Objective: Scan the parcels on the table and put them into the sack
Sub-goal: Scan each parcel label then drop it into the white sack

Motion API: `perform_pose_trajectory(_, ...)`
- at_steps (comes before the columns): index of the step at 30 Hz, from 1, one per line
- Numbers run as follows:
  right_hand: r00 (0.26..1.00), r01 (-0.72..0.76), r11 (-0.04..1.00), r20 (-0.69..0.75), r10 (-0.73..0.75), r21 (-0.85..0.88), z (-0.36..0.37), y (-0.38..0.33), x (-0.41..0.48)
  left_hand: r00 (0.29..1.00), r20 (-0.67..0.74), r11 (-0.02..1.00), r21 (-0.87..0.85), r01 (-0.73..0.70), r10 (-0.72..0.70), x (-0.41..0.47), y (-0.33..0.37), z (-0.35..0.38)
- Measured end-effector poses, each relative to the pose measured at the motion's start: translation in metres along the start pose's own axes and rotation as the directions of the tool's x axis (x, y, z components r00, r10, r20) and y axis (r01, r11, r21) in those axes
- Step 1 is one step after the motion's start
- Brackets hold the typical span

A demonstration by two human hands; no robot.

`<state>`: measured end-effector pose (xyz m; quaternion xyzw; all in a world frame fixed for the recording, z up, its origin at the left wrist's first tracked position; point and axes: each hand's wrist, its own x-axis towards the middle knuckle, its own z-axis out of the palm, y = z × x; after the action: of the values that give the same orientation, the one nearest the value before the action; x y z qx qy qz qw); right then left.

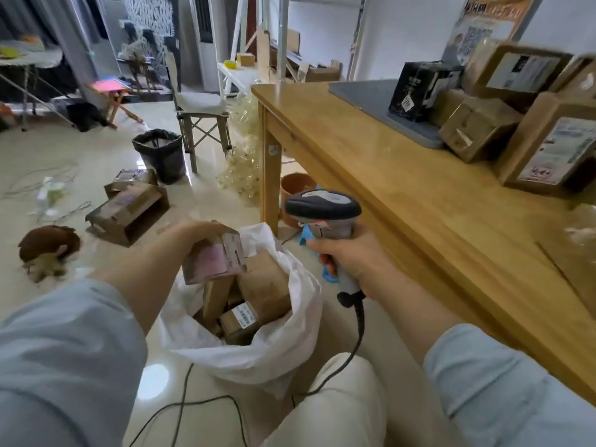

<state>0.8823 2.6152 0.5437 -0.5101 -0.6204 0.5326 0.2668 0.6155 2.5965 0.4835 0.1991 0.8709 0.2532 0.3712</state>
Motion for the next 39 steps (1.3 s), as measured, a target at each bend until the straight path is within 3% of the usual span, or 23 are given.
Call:
perform_pose_trajectory(4,0.992,-0.117,0.992,0.058,0.114,0.048,0.021,0.019,0.019,0.986,-0.125,0.992,0.043,0.118,-0.111,0.103,-0.060,0.033)
perform_pose_trajectory(6,0.984,-0.164,0.985,0.078,0.160,0.056,0.030,0.028,0.029,0.979,-0.152,0.987,0.064,0.147,-0.136,0.058,-0.055,0.039)
perform_pose_trajectory(9,0.971,-0.224,0.973,0.100,0.219,0.047,0.042,0.041,0.042,0.963,-0.205,0.980,0.060,0.191,-0.176,0.064,-0.067,0.060)
perform_pose_trajectory(13,0.956,-0.275,0.961,0.118,0.269,0.035,0.048,0.053,0.058,0.987,-0.099,0.990,0.047,0.134,-0.129,0.090,-0.084,0.083)
perform_pose_trajectory(17,0.948,-0.302,0.953,0.120,0.296,0.036,0.048,0.063,0.072,0.999,0.019,0.983,-0.178,0.047,-0.045,0.108,-0.091,0.113)
perform_pose_trajectory(27,0.929,-0.356,0.934,0.124,0.350,0.034,0.043,0.076,0.080,0.996,0.028,0.980,-0.177,0.093,-0.089,0.131,-0.088,0.135)
perform_pose_trajectory(31,0.927,-0.363,0.931,0.114,0.357,0.040,0.039,0.073,0.077,0.996,-0.079,0.999,0.030,-0.032,0.035,0.132,-0.086,0.137)
perform_pose_trajectory(34,0.932,-0.353,0.934,0.113,0.346,0.049,0.037,0.074,0.075,0.997,0.020,0.971,0.228,-0.076,0.074,0.112,-0.078,0.141)
perform_pose_trajectory(37,0.933,-0.349,0.935,0.113,0.341,0.059,0.035,0.075,0.073,0.983,0.143,0.798,0.577,-0.175,0.112,0.099,-0.085,0.149)
perform_pose_trajectory(39,0.933,-0.350,0.934,0.115,0.341,0.072,0.034,0.076,0.073,0.979,0.126,0.730,0.653,-0.203,0.160,0.097,-0.094,0.152)
